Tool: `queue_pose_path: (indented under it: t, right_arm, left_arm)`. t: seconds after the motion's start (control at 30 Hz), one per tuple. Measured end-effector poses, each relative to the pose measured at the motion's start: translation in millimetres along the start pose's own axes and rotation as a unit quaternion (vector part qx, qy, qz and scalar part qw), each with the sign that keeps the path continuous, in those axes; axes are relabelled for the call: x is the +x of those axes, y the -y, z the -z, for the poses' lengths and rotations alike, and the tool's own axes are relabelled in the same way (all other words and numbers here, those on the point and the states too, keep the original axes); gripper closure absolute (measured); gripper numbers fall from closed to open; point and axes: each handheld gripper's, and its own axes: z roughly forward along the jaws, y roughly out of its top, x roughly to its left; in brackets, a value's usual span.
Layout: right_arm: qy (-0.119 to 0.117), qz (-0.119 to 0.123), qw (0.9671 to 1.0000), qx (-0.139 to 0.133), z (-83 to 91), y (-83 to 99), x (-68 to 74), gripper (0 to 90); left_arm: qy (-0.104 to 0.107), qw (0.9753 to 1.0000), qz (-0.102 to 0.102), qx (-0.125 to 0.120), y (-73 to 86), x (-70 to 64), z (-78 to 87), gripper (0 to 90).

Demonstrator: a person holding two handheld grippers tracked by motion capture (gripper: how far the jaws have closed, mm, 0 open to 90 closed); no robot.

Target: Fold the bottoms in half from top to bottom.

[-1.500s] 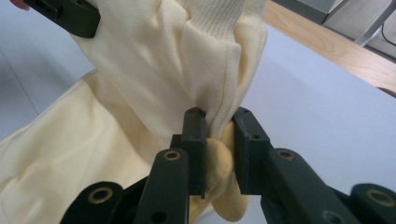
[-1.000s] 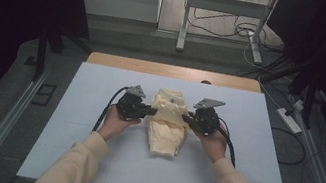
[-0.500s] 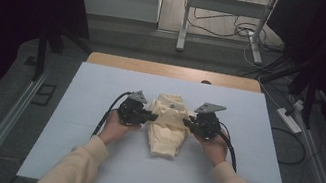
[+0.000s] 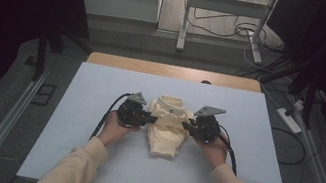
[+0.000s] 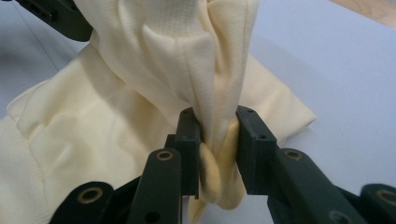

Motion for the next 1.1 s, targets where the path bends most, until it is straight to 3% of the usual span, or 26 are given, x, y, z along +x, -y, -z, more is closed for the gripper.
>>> queue_pose_path:
  t: [0.13,0.23,0.37,0.7,0.87,1.1]
  right_arm:
    - [0.001,0.0,1.0,0.002,0.4,1.4,1.8,68.1]
    - [0.008,-0.002,1.0,0.002,2.8,0.4,2.6,59.7]
    - [0.003,-0.022,0.9998,-0.002,9.6,-0.3,3.3,47.3]
    - [-0.012,-0.044,0.9985,-0.031,39.4,4.1,6.4,39.2]
    - [-0.016,-0.058,0.9974,-0.039,47.2,9.8,4.8,38.8]
    - [-0.015,-0.051,0.9977,-0.043,52.6,0.2,6.7,42.9]
  left_arm:
    - [-0.002,0.9999,0.015,-0.002,0.4,-1.1,1.6,65.6]
    - [-0.009,0.9993,0.033,-0.015,-0.5,-0.4,6.3,45.7]
    - [-0.009,0.9987,0.045,-0.023,0.3,1.0,17.1,36.9]
    - [-0.015,0.9983,0.039,-0.04,5.5,-2.5,39.8,34.7]
    - [-0.017,0.9978,0.042,-0.049,6.9,-1.2,45.5,34.4]
    - [-0.019,0.9975,0.042,-0.054,6.0,-0.1,46.8,34.7]
